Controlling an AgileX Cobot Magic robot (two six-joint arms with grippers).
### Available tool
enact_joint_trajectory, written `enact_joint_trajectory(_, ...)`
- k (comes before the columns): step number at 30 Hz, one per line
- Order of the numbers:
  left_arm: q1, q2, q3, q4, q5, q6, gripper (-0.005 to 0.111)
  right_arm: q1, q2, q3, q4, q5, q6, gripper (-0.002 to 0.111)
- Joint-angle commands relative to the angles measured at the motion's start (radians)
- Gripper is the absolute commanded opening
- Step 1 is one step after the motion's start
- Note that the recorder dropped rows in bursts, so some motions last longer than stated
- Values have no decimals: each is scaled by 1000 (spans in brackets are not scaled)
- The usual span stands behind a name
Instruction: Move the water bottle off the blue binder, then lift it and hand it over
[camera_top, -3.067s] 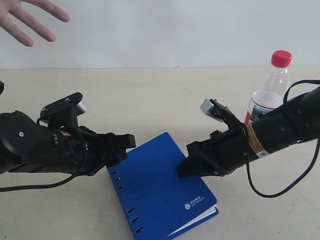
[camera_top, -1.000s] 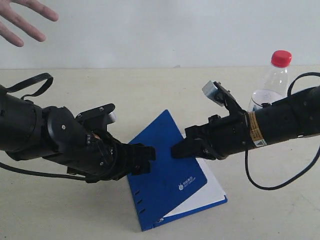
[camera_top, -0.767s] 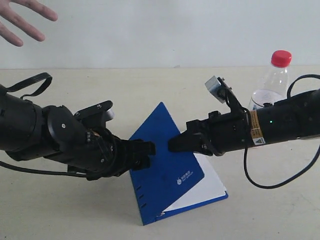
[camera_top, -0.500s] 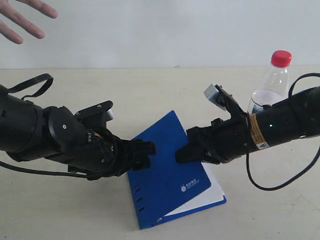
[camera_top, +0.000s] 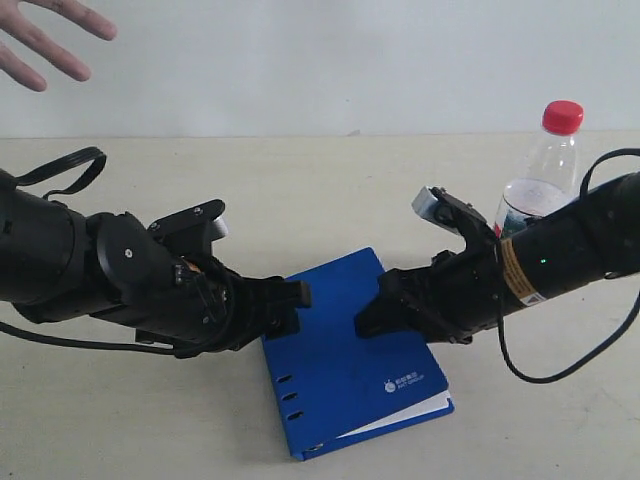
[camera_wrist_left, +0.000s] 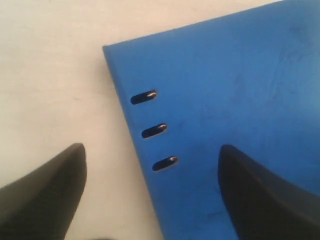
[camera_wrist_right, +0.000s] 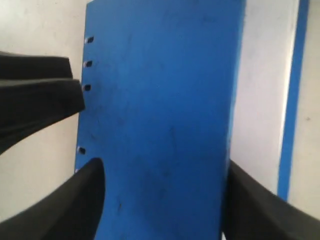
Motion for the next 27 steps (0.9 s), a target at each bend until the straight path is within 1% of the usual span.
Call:
enact_joint_trajectory(1, -4, -3, -7, -2, -11, 5, 68, 0, -6, -47, -4, 31, 35, 58)
enact_joint_trajectory(8, -4, -3, -7, -2, -9, 5, 68, 0, -6, -132, -4, 12, 118, 58)
enact_joint_trajectory(16, -4, -3, -7, -2, 6, 5, 68, 0, -6, -143, -4, 19, 120, 58)
enact_joint_trajectory(19, -4, -4, -7, -2, 19, 5, 68, 0, -6, -143, -4, 63, 34, 56)
enact_joint_trajectory(20, -4, -7, -7, -2, 19, 5, 68, 0, -6, -143, -4, 63, 1, 52)
enact_joint_trajectory(21, -4, -12, -7, -7, 11, 5, 68, 0, -6, -143, -4, 57, -24, 45)
enact_joint_trajectory(22, -4, -28, -7, -7, -7, 5, 68, 0, -6, -143, -4, 32, -73, 28)
enact_joint_trajectory(23, -4, -37, -7, -7, -16, 5, 68, 0, -6, -143, -4, 5, -108, 18)
enact_joint_trajectory(24, -4, -51, -7, -7, -28, 5, 67, 0, -8, -152, -4, -69, -181, 1)
enact_joint_trajectory(25, -4, -63, -7, -7, -35, 5, 65, 2, -8, -167, -4, -160, -232, 0)
enact_joint_trajectory(27, -4, -67, -7, -7, -32, 5, 64, 12, -36, -204, -4, -226, -274, 0)
